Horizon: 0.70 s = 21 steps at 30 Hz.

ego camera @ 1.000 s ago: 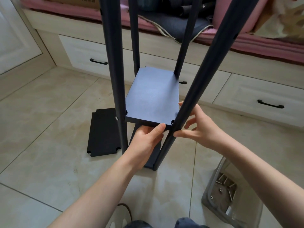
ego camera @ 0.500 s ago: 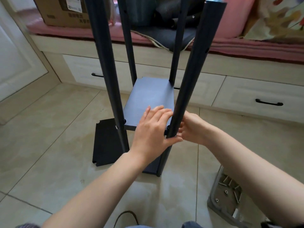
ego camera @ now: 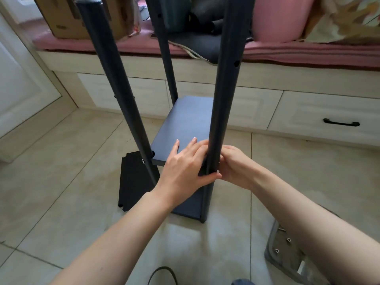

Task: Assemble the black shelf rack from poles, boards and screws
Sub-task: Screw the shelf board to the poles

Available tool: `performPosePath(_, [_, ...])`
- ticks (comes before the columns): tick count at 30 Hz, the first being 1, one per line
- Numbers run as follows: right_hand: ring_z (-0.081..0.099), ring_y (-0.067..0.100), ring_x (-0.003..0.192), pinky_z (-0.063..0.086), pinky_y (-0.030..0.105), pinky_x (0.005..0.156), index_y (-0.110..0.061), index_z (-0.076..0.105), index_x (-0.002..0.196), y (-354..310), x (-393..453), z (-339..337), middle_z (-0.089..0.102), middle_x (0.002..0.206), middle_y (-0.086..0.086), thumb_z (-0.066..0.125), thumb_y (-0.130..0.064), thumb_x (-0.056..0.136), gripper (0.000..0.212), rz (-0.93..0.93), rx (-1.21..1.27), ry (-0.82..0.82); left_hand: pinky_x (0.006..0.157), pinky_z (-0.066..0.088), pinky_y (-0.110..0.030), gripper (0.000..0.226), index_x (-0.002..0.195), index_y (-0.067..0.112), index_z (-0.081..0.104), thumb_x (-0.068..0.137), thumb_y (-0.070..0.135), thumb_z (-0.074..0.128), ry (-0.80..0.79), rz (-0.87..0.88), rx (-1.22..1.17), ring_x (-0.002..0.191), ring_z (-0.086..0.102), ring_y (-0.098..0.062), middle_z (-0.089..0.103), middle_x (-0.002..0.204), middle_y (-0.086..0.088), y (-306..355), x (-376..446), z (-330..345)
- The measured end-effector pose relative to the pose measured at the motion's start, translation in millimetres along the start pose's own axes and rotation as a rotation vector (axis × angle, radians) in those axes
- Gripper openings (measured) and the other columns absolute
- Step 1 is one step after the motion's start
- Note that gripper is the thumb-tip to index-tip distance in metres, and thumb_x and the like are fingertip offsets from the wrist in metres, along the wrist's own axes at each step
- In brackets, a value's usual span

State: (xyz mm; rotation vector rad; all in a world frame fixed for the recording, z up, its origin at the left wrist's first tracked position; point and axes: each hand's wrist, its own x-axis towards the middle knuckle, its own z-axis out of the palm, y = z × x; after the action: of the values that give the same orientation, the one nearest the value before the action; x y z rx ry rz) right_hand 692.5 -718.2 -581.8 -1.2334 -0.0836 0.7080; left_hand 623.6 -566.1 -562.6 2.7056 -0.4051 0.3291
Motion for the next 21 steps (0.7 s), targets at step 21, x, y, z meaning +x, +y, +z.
performPosePath(21, [0.072, 0.029, 0.098, 0.058, 0.039, 0.084, -0.001, 0.062, 0.113, 27, -96, -80, 0.074, 0.103, 0.017, 0.053, -0.019, 0.100, 0.024, 0.161, -0.069, 0.274, 0.124, 0.019, -0.040, 0.083, 0.157, 0.015, 0.031, 0.094, 0.069, 0.022, -0.108, 0.039, 0.360, 0.153, 0.018, -0.017, 0.030, 0.163, -0.002, 0, 3, 9])
